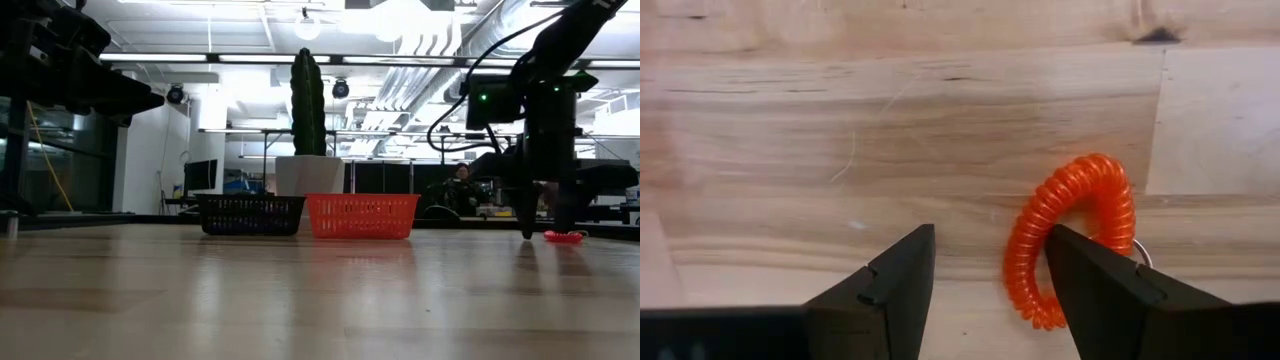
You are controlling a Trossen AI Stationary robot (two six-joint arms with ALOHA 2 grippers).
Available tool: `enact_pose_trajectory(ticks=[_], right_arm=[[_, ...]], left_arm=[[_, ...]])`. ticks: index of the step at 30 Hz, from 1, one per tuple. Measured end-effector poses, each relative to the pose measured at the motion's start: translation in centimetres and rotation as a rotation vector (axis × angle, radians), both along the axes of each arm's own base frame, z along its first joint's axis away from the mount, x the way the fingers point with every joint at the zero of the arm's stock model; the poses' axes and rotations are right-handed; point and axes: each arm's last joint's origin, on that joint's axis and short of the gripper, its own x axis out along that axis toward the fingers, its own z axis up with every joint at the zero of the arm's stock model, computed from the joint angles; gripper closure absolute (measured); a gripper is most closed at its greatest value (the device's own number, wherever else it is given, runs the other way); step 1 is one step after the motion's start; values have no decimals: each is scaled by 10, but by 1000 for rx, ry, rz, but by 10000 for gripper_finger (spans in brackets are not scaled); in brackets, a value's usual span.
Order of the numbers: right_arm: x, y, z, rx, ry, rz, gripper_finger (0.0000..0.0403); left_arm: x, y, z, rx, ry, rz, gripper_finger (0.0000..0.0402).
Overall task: Sort spring keychains
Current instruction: Put the orange spring keychain in the orange bin
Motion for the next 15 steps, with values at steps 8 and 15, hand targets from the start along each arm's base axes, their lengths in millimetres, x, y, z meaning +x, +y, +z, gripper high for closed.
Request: enact_pose_trajectory(ticks=[8, 15], right_arm=[[-1, 0, -2, 9, 21, 3, 238], [-3, 1, -3, 13, 41, 10, 281]], left_arm=[[0, 0, 0, 0, 0, 0, 245], [0, 0, 0, 0, 0, 0, 245]])
